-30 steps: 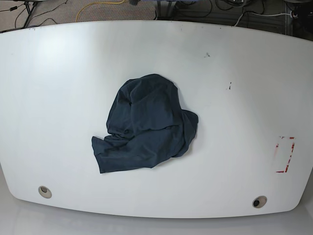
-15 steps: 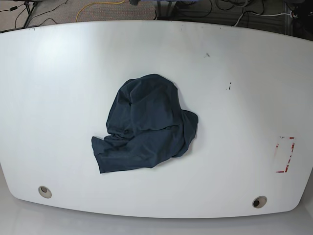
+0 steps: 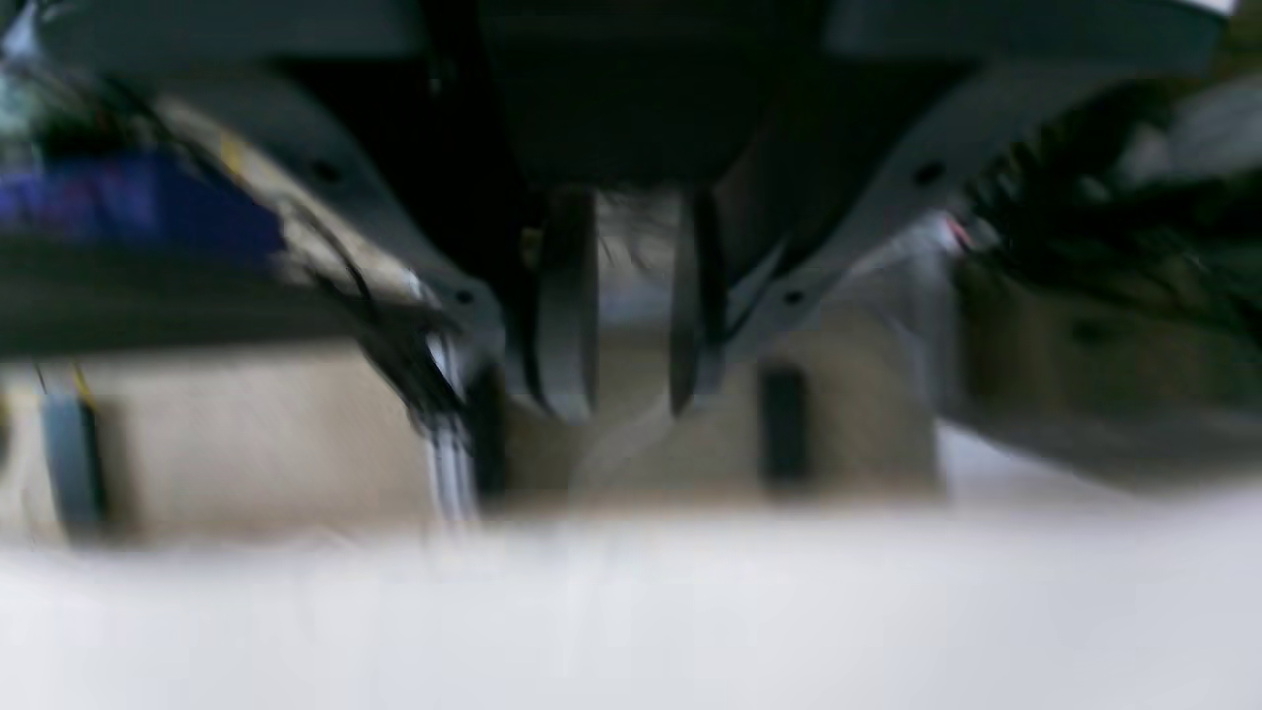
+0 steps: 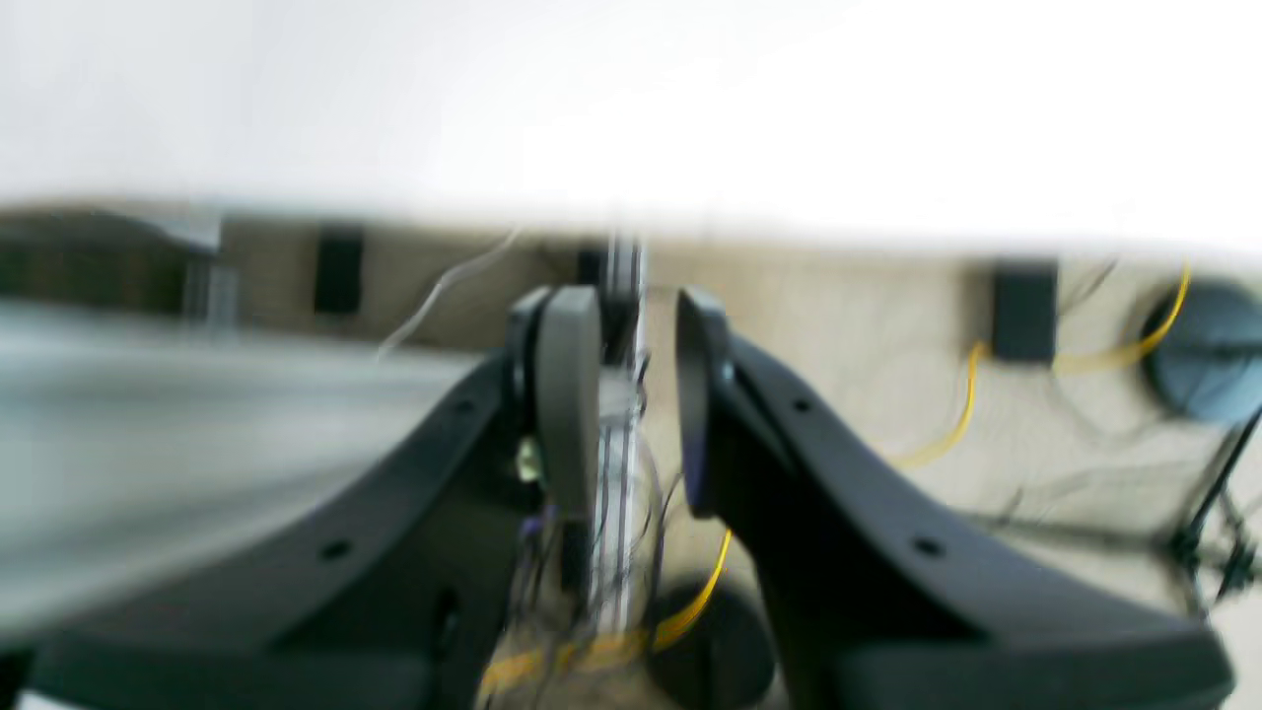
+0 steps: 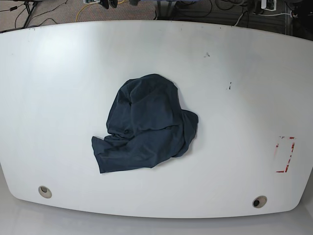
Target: Layout the t-shirt on the table in an organized manner, then fold the t-shirt properly
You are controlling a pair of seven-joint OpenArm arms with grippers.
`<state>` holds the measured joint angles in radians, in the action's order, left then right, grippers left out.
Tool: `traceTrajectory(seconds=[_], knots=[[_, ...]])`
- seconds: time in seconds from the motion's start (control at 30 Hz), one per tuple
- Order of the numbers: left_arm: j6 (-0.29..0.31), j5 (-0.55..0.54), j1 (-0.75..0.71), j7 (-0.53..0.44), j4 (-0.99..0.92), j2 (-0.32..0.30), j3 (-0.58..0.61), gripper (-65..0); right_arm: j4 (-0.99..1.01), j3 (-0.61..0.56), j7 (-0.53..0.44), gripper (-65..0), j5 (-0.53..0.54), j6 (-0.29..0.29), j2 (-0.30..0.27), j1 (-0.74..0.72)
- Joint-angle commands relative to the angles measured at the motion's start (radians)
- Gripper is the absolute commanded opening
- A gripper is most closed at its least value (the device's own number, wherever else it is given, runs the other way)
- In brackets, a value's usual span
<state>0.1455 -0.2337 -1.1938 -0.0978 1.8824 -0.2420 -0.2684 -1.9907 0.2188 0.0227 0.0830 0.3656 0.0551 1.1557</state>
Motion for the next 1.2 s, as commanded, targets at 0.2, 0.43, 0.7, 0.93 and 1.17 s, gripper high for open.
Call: traceTrajectory(seconds=[0.2, 0.43, 0.7, 0.93, 1.17], knots=[[0.004, 0.003, 0.108, 0.056, 0.105, -0.006, -0.013, -48.3, -0.025, 0.027, -0.027, -51.0, 0.002, -0.001, -0.002, -0.170], [0.004, 0.003, 0.276, 0.203, 0.108, -0.006, -0.016, -28.1, -0.029, 0.032, 0.061, -35.2, 0.001, 0.005, -0.008, -0.322], [0.004, 0.003, 0.401, 0.270, 0.108, -0.006, -0.018, -23.5, -0.028, 0.015, 0.181, -25.8, 0.002, 0.008, -0.082, -0.497], [0.004, 0.001, 0.473, 0.270, 0.108, -0.004, -0.068, -23.2, -0.028, -0.046, 0.311, -26.3, 0.010, 0.026, -0.179, -0.675], [0.004, 0.001, 0.529, 0.272, 0.108, -0.001, -0.107, -23.2, -0.028, -0.164, 0.403, -26.3, 0.010, 0.168, -0.237, -0.831]])
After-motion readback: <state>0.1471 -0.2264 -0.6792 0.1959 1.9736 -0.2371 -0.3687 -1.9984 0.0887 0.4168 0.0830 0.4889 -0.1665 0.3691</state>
